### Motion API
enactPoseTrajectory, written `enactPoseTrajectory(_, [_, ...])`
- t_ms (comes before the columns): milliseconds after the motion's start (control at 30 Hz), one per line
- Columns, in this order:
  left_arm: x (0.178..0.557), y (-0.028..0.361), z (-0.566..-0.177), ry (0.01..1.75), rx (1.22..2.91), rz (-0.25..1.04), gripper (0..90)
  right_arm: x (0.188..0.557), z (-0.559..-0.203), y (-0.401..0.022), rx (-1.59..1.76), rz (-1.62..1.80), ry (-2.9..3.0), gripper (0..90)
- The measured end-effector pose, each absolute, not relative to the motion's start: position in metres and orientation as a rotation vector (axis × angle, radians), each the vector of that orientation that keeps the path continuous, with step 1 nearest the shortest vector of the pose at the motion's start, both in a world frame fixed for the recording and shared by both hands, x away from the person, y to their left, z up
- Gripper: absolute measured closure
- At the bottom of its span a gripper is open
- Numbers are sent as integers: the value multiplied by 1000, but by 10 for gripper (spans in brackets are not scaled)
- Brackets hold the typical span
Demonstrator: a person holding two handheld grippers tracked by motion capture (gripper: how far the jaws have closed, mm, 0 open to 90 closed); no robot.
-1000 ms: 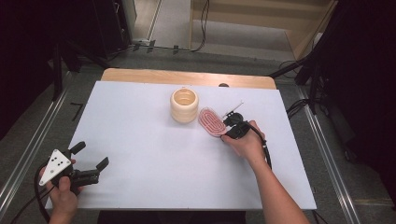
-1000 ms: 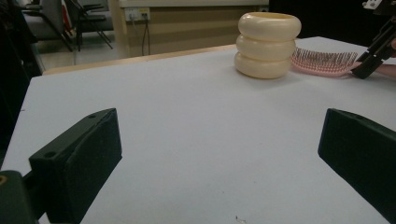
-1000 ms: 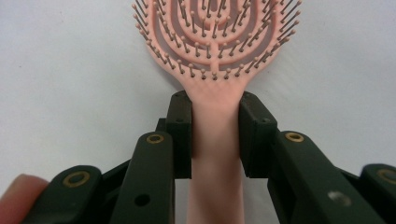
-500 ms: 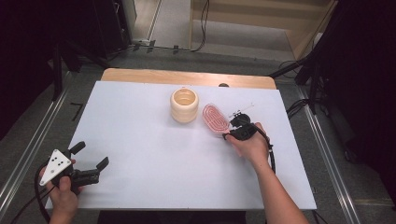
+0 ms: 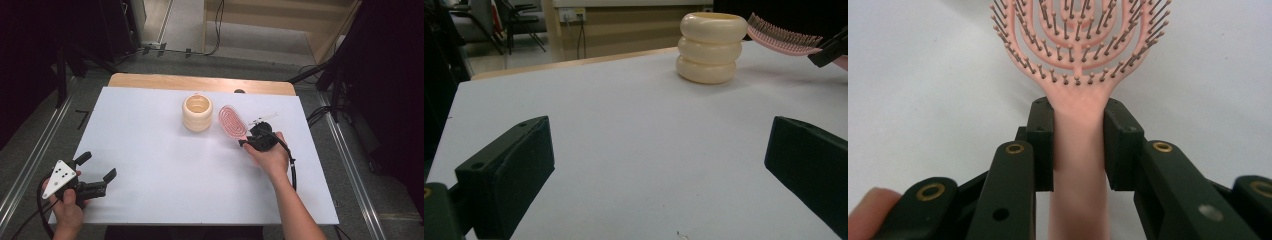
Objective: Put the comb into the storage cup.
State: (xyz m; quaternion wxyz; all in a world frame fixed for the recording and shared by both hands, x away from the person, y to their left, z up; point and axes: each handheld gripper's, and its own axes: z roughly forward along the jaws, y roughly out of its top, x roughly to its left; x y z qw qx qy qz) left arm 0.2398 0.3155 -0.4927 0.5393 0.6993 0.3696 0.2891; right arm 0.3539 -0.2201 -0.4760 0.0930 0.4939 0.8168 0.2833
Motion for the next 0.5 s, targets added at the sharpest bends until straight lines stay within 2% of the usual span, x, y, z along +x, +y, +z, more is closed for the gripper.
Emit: enactPoseTrajectory(500, [241,315,-493,888,1662,696,0,340,-470,-221,1384,989,2326,677])
